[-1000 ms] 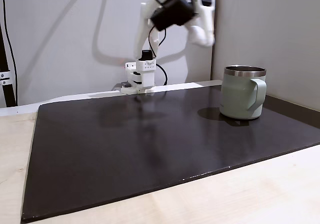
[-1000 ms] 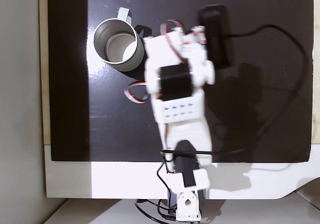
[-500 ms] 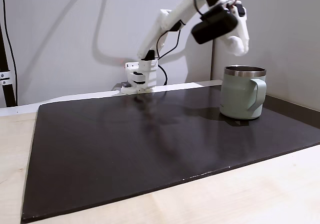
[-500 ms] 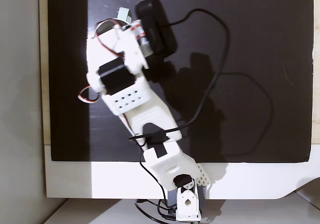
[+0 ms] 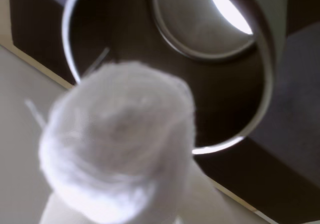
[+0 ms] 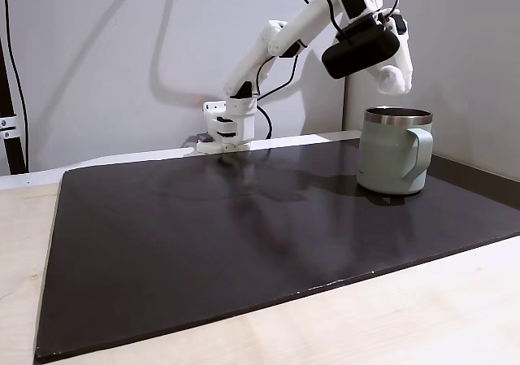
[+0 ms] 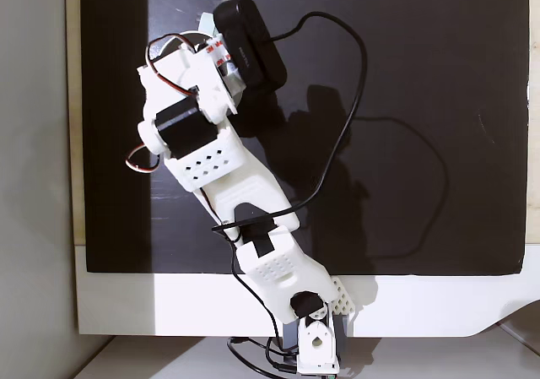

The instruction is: Grasp a gauze and put it in the cup.

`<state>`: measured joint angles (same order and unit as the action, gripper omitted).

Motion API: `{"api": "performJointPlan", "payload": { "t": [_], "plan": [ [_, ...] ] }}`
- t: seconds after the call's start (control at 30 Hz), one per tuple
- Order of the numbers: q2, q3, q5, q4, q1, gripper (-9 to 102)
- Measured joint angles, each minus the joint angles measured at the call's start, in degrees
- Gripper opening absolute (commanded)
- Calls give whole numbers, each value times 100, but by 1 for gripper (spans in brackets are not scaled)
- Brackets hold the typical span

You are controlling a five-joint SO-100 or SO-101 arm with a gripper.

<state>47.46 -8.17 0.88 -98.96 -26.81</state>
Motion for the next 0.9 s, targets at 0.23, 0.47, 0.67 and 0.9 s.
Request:
{"api": "performJointPlan", "payload": {
  "t": [0.23, 0.47, 0.67, 0.9],
  "plan": [
    [-167, 149, 0, 0, -26, 25],
    [-281, 343, 0, -79, -44, 30],
    [-272, 404, 53, -132, -149, 30],
    [-272, 501, 53, -167, -114, 29]
  ]
}}
